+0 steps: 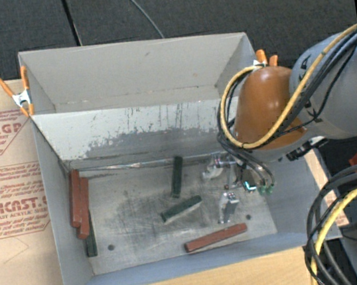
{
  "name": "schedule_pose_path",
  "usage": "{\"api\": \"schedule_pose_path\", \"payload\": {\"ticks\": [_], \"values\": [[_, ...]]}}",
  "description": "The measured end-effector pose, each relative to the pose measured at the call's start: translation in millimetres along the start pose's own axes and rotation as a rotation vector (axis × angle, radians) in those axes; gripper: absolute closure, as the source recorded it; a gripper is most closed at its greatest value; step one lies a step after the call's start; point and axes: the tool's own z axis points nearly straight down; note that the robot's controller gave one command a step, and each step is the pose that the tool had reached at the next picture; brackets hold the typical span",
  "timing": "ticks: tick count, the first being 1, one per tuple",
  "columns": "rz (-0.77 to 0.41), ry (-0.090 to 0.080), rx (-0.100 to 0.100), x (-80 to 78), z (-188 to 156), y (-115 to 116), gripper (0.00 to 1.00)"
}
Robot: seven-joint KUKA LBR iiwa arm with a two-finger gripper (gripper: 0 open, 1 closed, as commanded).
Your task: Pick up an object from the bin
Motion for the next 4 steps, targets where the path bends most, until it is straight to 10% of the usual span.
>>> {"api": "schedule_pose_path", "payload": {"ticks": [1, 2, 3, 4], "values": [[0.0, -0.007, 0.0, -2.0, -4, 0, 0.0], [-0.142, -0.024, 0.002, -10.8, 50, 42, 1.0], [-0.143, -0.024, 0.002, -10.9, 50, 42, 1.0], [-0.198, -0.009, 0.001, -19.8, -92, 61, 1.0]]}}
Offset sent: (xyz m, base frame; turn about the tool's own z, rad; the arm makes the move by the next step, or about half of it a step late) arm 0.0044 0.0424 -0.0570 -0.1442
